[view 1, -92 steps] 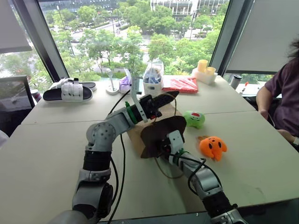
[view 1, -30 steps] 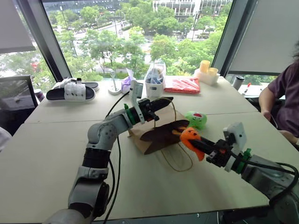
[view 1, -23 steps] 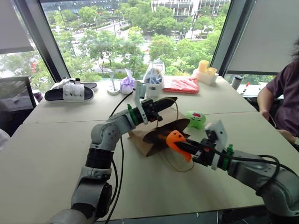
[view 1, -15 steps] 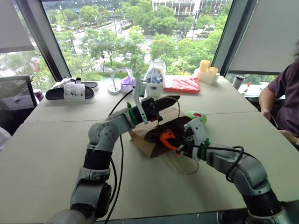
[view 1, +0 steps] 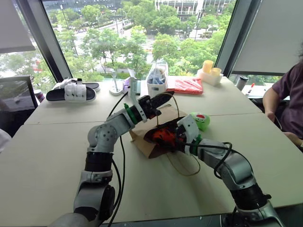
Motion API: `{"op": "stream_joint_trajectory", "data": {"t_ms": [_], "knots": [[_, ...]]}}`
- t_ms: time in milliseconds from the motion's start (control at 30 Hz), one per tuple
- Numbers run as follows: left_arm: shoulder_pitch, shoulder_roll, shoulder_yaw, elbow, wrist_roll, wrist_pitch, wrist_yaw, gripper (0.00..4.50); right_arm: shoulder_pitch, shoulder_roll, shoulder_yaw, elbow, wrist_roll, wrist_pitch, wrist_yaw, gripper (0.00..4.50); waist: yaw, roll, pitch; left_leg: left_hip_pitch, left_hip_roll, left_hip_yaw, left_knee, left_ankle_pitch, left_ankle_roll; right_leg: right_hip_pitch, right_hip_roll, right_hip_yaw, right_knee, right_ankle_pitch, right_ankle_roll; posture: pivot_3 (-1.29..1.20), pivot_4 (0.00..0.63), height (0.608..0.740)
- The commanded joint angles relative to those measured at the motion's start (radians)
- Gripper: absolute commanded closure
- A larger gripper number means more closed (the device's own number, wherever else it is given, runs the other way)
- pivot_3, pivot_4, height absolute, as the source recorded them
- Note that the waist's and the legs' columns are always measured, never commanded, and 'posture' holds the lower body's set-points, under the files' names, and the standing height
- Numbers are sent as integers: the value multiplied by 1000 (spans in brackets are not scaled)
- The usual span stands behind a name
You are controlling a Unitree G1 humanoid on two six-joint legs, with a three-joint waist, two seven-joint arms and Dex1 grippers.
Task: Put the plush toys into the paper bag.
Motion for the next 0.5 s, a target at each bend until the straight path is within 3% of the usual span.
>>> {"op": "stream_joint_trajectory", "data": {"t_ms": [33, 267, 400, 500], "knots": [[-29, -2, 11, 5, 7, -37, 2, 4500, 47, -37, -122, -169, 112, 51, 39, 75, -1, 0, 0, 0, 0, 0, 0, 0, 0, 0, 0, 0, 0, 0, 0, 0, 150, 740], [-37, 5, 11, 28, 15, -47, -10, 4500, 144, -62, -494, -265, 544, 193, 37, 75, -1, 0, 0, 1, 0, 0, 0, -4, 7, 1, 0, 0, 0, 0, 0, 0, 150, 740], [-34, 4, 4, 31, 16, -47, -18, 4500, 77, -59, -556, -83, 427, 64, -50, 75, -3, 0, 0, 1, 0, 1, 1, -4, 7, 2, 0, 0, 0, 0, 0, 0, 150, 740], [-27, 4, -3, 25, 18, -45, -23, 4500, -33, -73, -440, 157, 172, -86, -148, 75, -6, 0, 0, 3, 0, 2, 1, -4, 7, 3, 0, 1, 0, 0, 0, 0, 150, 740]]}}
